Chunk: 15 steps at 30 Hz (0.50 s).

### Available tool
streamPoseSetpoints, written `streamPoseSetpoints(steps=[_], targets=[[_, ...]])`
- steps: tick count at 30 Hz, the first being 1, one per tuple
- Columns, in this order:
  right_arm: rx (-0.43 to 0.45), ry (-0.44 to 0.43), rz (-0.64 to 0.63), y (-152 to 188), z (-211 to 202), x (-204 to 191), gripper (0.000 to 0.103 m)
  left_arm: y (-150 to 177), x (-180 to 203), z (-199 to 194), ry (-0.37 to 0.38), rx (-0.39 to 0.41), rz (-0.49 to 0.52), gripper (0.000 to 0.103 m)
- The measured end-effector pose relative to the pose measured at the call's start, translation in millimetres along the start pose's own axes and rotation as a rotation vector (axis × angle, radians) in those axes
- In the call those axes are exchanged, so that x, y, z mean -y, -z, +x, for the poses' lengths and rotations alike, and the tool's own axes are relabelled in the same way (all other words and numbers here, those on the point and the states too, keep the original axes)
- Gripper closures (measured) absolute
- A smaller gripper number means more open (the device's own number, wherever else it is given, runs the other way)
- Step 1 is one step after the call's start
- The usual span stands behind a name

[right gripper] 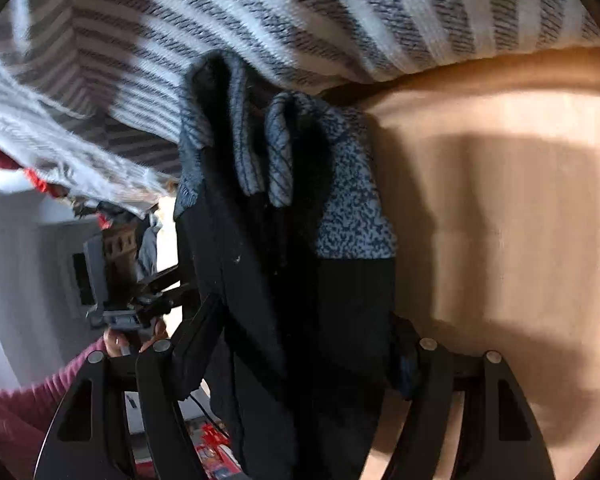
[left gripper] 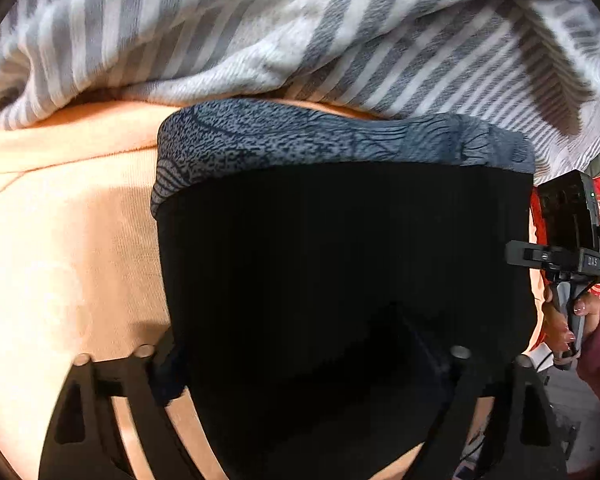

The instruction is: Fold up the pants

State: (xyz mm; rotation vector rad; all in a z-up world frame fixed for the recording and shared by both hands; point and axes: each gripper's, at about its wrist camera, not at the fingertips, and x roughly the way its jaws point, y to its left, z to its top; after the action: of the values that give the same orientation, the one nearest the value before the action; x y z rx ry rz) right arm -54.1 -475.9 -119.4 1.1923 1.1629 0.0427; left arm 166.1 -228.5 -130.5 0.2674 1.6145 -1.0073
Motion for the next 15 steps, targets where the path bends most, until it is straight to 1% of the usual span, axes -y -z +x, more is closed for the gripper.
streamPoseSetpoints(steps=[2, 3, 5, 7, 12, 13, 15], targets=[[0.007, 0.010, 0.007, 3.6, -2.6, -6.8, 0.048, 2.7, 0.1, -5.3, -0.016, 0.016, 0.001, 0.028], [0.011, 0.013, 0.006, 4.7, -4.1, -10.4, 0.050, 1.3, -0.3, -9.2, -0.023, 0.020, -0.002, 0.030], [0.025, 0.014, 0.005, 7.9, -8.6, -17.5, 0.054, 3.1, -0.1, -17.4, -0.032, 0.040, -0.010, 0.038], [0.040, 0.004, 0.014, 11.7, -12.3, -23.4, 0.056, 8.7, 8.0, -27.1, -0.040, 0.062, 0.003, 0.042], [0.063, -0.047, 0.022, 30.1, -31.0, -31.5, 0.056, 19.4, 21.9, -47.1, -0.040, 0.070, 0.026, 0.042], [0.065, -0.057, 0.024, 35.4, -40.7, -28.2, 0.056, 23.7, 35.8, -48.2, -0.041, 0.071, 0.028, 0.042], [0.070, -0.070, 0.026, 48.2, -52.5, -30.9, 0.056, 30.0, 45.0, -54.0, -0.042, 0.075, 0.033, 0.042]])
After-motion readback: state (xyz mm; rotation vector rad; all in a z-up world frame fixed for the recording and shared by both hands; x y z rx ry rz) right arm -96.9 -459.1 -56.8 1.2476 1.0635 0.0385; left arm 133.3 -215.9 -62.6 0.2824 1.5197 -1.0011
